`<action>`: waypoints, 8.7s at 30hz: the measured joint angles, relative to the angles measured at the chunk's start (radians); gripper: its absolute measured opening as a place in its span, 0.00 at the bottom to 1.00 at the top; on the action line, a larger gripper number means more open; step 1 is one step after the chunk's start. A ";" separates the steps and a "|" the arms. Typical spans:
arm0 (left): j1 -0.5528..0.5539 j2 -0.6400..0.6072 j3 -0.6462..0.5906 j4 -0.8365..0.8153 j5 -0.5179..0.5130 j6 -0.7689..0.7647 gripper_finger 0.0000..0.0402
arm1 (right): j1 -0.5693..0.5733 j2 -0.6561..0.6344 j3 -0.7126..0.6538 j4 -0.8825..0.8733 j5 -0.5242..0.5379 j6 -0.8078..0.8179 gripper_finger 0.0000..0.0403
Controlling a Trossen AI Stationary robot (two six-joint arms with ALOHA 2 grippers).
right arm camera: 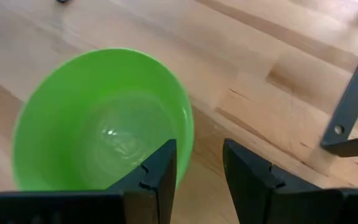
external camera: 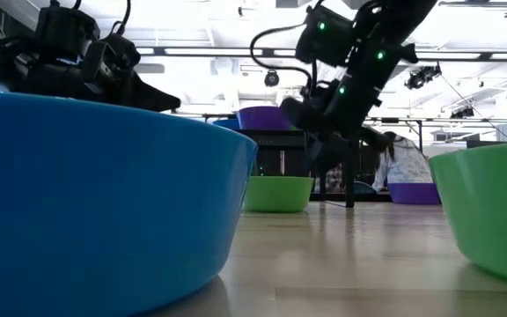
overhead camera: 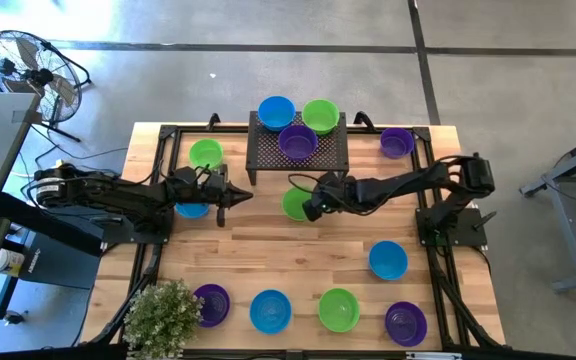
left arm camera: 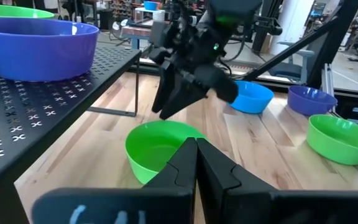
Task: Pick & Place Mini bowls
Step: Stack the middle green bowl on the green bowl on the shelf, then stack the top violet bowl on the violet bowl on the shelf
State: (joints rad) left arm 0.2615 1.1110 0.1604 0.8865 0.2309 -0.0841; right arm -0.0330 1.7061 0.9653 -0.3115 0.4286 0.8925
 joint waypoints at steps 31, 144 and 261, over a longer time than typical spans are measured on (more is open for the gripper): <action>0.000 0.000 0.000 -0.007 0.004 -0.003 0.00 | -0.002 0.078 0.015 0.104 -0.101 -0.081 0.03; 0.000 0.000 0.001 -0.025 -0.003 -0.018 0.00 | -0.735 0.191 0.885 -0.550 -0.409 -0.873 0.30; 0.000 0.000 0.001 -0.079 0.031 -0.033 0.00 | -0.830 -0.279 -0.372 -0.139 0.021 0.030 0.38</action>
State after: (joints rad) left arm 0.2615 1.1110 0.1612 0.8078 0.2615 -0.1169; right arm -0.8631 1.4275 0.5938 -0.4507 0.4496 0.9221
